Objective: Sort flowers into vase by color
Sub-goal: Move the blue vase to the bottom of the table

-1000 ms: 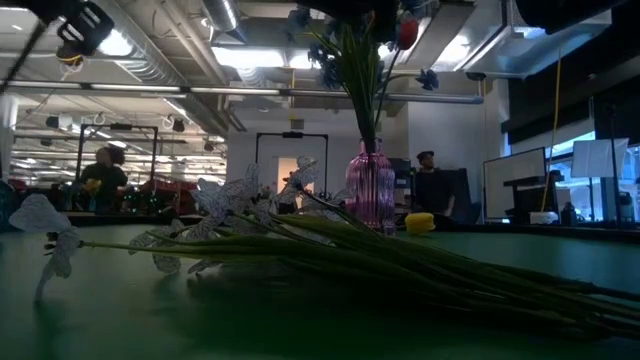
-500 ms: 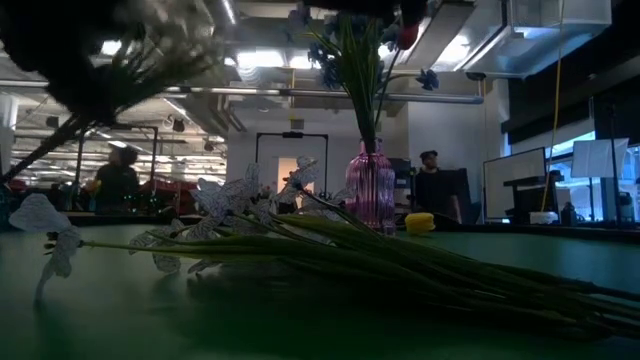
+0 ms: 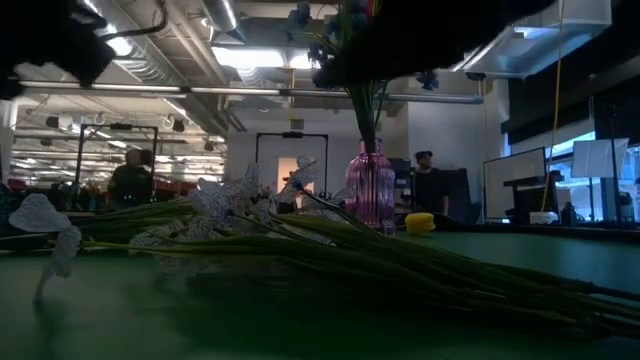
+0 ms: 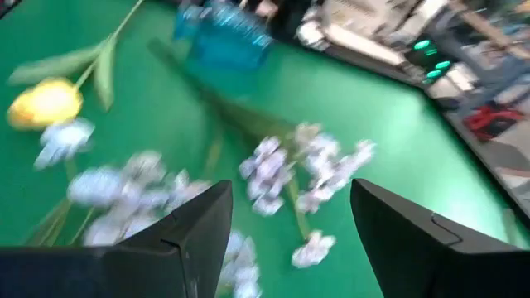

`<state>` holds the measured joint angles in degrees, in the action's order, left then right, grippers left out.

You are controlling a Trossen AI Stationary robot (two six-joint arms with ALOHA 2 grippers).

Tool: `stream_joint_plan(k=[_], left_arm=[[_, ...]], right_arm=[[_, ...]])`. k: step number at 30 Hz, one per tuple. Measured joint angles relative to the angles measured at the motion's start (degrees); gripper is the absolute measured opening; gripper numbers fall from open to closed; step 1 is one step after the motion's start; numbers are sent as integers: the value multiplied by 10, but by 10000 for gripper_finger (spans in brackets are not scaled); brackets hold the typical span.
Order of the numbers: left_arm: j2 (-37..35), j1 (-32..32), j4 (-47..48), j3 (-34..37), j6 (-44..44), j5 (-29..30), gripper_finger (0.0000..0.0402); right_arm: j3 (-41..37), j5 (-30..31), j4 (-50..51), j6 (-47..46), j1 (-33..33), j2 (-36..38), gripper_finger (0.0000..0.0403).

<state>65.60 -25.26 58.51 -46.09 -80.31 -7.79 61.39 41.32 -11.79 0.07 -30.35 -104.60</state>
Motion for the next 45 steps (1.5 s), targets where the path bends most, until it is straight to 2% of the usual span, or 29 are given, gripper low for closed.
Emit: stream_joint_plan(k=[3,10,12,17,24,26,32,45], left_arm=[[9,-3,20,2,-60,-19,234],[46,38,68,3,-112,-17,274],[57,52,78,3,-121,-27,277],[82,70,82,3,-126,-96,278],[114,70,63,1,-121,-127,278],[118,70,62,1,-115,-125,279],[114,86,57,1,-73,-59,279],[113,127,72,26,28,-34,279]], right_arm=[[0,-41,35,1,0,0,246],[0,-122,96,4,0,0,246],[0,-145,107,4,0,0,246],[0,-190,126,3,0,0,246],[0,-230,157,4,0,0,246],[0,-232,164,6,0,0,246],[0,-232,162,17,-1,0,246],[-1,-260,151,-3,0,0,246]])
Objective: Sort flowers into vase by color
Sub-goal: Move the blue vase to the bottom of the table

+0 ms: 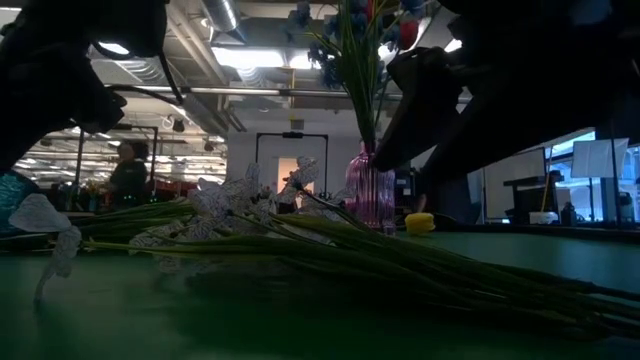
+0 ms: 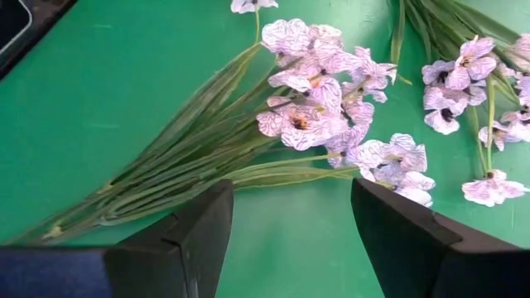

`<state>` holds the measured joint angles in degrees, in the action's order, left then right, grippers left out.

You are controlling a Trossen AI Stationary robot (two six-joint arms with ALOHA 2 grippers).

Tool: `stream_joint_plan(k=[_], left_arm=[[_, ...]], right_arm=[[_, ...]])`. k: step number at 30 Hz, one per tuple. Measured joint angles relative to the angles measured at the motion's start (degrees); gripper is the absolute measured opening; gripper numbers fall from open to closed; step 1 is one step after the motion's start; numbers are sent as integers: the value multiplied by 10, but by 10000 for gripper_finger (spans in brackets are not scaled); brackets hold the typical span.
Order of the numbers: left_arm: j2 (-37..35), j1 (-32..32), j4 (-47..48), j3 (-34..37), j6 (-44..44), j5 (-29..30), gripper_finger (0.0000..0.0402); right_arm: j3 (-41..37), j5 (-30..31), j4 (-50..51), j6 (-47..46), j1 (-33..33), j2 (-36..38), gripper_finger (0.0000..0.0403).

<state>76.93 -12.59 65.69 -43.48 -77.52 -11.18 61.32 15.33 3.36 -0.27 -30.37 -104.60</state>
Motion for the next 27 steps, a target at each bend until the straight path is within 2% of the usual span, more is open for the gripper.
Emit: stream_joint_plan(k=[3,7,13,18,22,27], left_arm=[[2,0,4,-10,5,3,279],[4,-20,19,-38,13,46,279],[3,-46,37,-62,2,37,279],[2,-46,23,-45,16,64,279],[0,-32,9,-10,3,56,279],[0,-28,16,-6,-2,58,279]], right_arm=[[0,0,-1,-9,0,0,246],[0,0,-3,-10,0,0,246],[0,0,-5,-22,5,0,246],[0,0,-3,-25,9,0,246],[0,0,-3,-30,8,0,246],[0,0,-2,-40,8,0,246]])
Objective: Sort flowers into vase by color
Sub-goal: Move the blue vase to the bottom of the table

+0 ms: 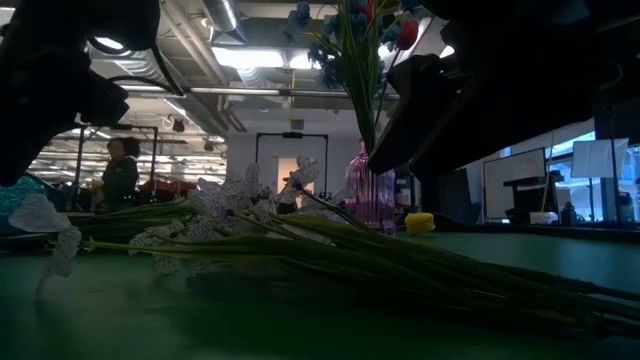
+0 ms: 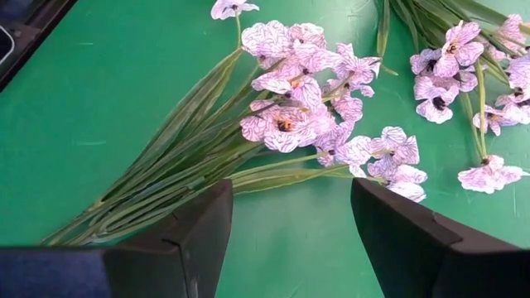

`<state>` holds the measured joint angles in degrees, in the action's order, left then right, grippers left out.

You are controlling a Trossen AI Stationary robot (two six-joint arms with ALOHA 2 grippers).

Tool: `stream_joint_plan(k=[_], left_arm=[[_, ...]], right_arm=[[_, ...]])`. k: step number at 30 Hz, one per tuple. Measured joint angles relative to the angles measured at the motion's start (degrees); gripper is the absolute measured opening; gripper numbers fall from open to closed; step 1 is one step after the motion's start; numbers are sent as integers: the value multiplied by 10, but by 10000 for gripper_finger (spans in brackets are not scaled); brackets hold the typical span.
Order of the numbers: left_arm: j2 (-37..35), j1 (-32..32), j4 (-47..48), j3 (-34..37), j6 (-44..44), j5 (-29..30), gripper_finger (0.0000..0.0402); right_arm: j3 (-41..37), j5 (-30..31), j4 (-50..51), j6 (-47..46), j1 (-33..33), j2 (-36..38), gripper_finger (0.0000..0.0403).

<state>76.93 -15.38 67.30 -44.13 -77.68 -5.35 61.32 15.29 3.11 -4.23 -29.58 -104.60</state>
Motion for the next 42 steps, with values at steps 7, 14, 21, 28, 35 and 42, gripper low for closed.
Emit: stream_joint_plan(k=[7,14,21,28,35,42], left_arm=[[4,0,-2,-28,1,7,279],[3,-17,14,-93,18,57,279],[3,-19,52,-91,22,70,279],[6,-20,13,-91,35,86,262],[6,-27,42,-91,46,89,168],[6,-30,51,-92,44,86,190]], right_arm=[[0,0,0,0,0,0,246],[0,0,0,-2,0,0,246],[0,0,0,-7,0,0,246],[0,0,2,-15,0,0,246],[0,0,3,-15,0,0,246],[0,0,3,-15,0,0,246]])
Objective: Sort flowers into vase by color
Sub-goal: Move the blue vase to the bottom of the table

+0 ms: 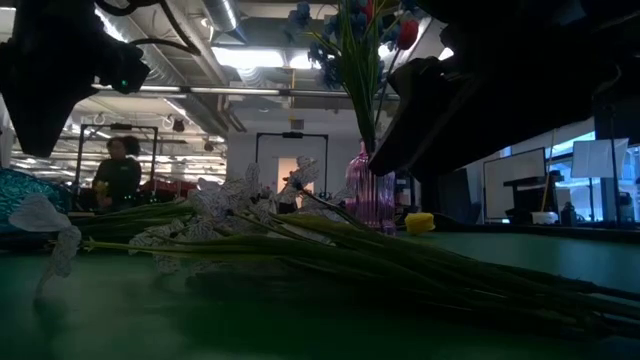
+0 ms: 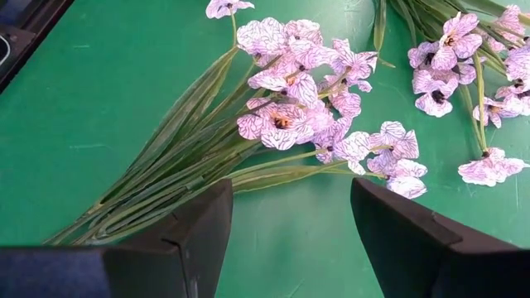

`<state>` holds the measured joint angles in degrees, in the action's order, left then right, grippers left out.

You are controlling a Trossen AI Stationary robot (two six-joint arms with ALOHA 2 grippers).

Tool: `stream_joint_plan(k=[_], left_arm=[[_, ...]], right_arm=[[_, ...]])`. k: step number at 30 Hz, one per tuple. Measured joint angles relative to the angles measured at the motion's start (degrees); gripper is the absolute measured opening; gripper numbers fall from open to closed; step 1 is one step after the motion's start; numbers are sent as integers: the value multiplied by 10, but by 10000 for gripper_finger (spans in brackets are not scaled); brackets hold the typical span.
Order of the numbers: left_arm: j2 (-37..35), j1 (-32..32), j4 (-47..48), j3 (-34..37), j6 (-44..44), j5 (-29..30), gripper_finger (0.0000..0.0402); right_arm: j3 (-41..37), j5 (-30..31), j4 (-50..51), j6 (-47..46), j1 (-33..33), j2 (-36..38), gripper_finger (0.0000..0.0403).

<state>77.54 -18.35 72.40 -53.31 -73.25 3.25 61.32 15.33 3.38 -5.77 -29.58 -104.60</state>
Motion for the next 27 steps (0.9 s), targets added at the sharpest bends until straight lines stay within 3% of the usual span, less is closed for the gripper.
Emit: stream_joint_plan(k=[7,12,20,27], left_arm=[[0,2,-12,0,6,19,235],[0,2,-19,0,33,20,237],[0,2,-15,0,-10,31,239],[-1,14,-20,13,-31,13,308]], right_arm=[[0,0,0,0,0,0,246],[0,0,0,0,0,0,246],[0,0,0,-1,0,0,246],[0,0,0,-15,0,0,246]])
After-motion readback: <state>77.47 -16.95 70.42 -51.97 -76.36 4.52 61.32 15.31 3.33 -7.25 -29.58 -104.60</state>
